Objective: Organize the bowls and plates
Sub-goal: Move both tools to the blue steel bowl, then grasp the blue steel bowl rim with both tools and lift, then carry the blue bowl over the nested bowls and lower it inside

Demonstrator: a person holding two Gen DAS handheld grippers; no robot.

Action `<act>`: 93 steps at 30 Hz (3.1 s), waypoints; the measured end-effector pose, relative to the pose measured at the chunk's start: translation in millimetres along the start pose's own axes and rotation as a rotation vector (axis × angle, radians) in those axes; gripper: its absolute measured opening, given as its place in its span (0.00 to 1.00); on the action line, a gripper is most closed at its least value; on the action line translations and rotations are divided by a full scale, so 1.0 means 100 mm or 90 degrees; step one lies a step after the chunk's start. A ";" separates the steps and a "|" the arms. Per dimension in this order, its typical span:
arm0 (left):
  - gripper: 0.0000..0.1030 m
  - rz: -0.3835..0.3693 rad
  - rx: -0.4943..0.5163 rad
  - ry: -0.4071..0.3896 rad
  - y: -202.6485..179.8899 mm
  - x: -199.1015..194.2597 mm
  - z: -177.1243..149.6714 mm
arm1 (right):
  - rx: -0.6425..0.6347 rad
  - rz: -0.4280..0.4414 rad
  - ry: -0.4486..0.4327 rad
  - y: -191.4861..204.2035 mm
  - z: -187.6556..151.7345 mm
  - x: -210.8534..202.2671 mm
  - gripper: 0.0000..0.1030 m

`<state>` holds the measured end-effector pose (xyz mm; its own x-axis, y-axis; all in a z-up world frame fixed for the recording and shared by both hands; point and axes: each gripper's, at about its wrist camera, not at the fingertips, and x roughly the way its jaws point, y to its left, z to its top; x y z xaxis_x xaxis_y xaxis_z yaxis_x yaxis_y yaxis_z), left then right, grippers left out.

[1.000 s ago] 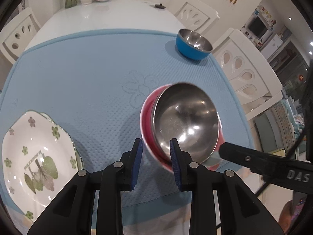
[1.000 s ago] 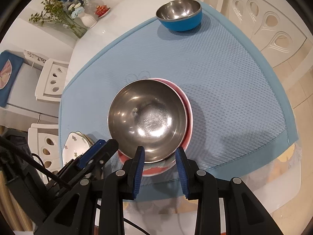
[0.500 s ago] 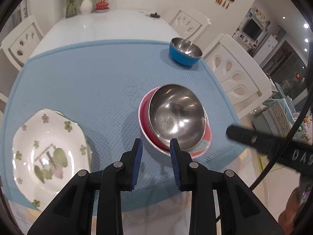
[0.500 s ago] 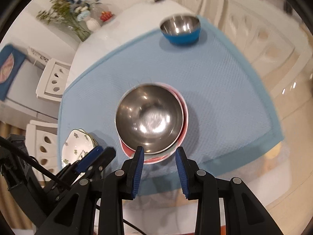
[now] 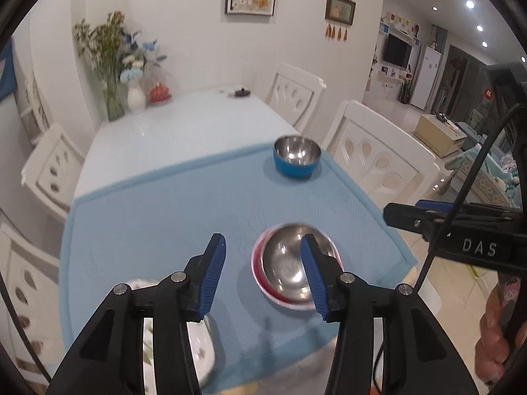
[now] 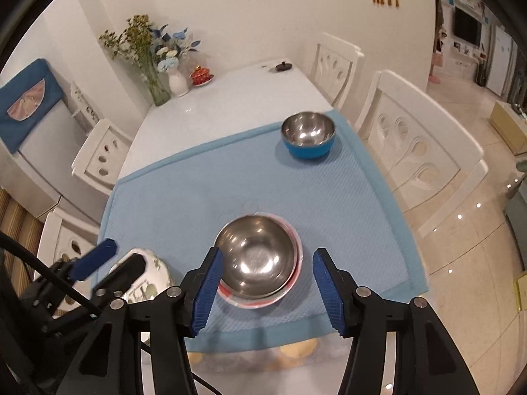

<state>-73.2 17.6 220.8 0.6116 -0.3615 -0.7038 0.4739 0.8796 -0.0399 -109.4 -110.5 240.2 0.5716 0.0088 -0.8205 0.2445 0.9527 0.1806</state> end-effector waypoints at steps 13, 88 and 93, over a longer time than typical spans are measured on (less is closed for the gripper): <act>0.69 0.007 -0.035 -0.034 -0.20 0.46 0.87 | -0.011 -0.025 -0.014 -0.47 0.79 0.13 0.65; 0.16 -0.092 -0.205 0.152 -0.07 2.81 1.38 | -0.054 0.081 0.132 -1.09 1.84 2.43 0.23; 0.16 -0.089 -0.206 0.112 -0.07 2.35 1.38 | -0.072 0.081 0.100 -0.89 1.80 2.02 0.23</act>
<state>154.9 -116.3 153.9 0.4243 -0.4514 -0.7850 0.3038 0.8876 -0.3462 125.3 -248.6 156.6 0.4607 0.1706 -0.8710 0.0837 0.9686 0.2340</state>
